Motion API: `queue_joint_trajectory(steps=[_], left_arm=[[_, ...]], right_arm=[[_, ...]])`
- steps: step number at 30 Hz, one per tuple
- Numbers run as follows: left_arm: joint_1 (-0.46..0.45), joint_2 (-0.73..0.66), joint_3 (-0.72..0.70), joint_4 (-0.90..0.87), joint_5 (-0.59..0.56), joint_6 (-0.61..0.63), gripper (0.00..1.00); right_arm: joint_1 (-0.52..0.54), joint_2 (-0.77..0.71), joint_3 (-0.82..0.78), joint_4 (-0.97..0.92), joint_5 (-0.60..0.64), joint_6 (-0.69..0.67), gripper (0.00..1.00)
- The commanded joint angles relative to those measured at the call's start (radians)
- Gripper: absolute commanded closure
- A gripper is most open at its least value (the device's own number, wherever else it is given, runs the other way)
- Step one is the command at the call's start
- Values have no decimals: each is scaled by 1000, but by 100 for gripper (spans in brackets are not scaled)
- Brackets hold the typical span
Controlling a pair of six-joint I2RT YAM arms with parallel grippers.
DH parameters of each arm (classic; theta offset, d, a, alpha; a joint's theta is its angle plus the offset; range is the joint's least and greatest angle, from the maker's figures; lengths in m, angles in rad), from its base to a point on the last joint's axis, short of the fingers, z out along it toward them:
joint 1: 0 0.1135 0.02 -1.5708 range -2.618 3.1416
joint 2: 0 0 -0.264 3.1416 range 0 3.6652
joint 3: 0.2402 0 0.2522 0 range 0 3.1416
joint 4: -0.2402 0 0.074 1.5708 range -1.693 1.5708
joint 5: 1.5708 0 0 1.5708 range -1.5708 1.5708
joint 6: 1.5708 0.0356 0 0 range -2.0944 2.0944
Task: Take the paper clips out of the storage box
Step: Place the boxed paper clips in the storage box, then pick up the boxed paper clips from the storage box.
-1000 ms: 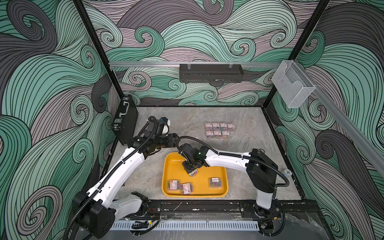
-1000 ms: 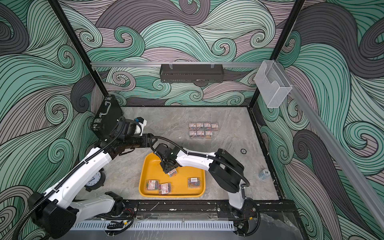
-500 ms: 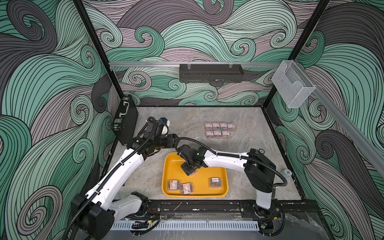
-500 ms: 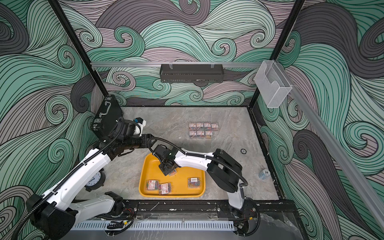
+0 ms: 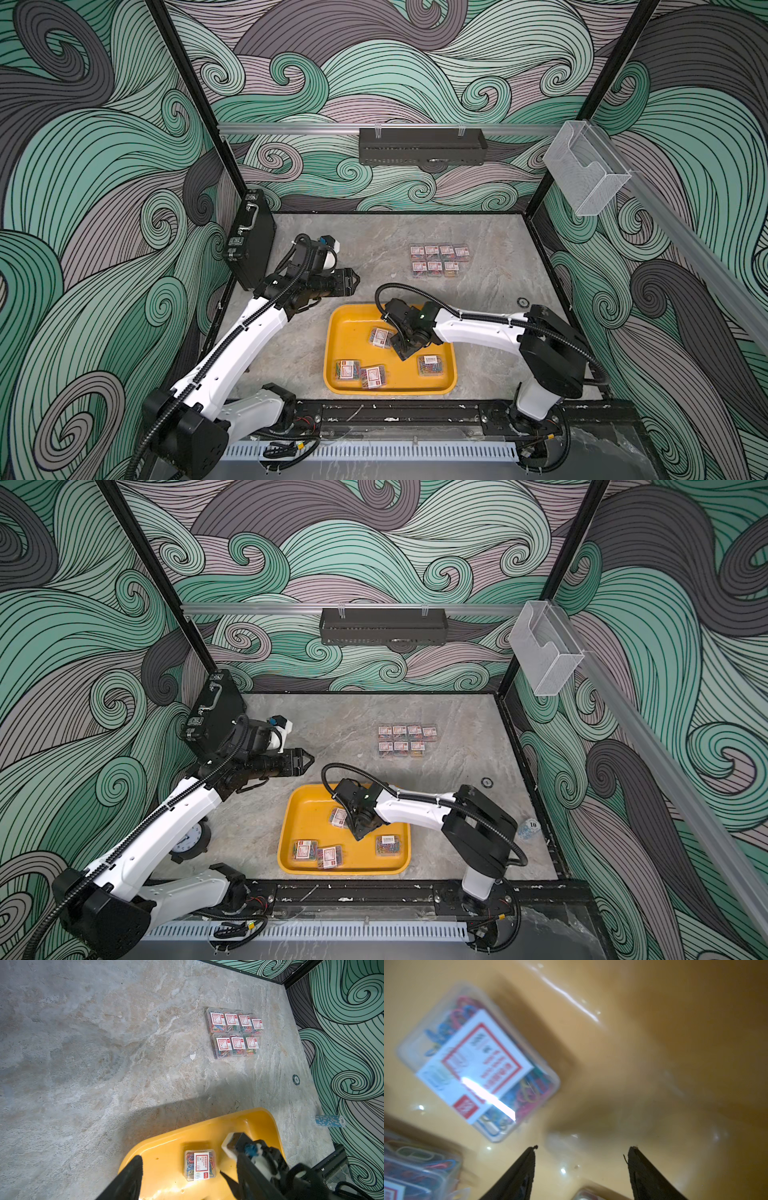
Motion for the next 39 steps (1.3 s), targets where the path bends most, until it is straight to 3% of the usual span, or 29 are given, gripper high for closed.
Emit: queue_joint_trajectory(steps=[1,5,15,30,39], left_arm=[[8,3,4,1,36,5,30],[7,-2,8,-6,44,7,30],[7,-12,5,-14,36,10,30],[7,-14,17,-31,27,23,30],[7,-61,17,-55,-89,-2,30]], right_arm=[[-29,-50,-22,12,39,60,29],[-9,-47,-7,80,-44,28,33],[69,61,84,33,-58,-44,34],[76,153,185,123,-196,-7,23],[75,223,258,178,-226,-38,23]])
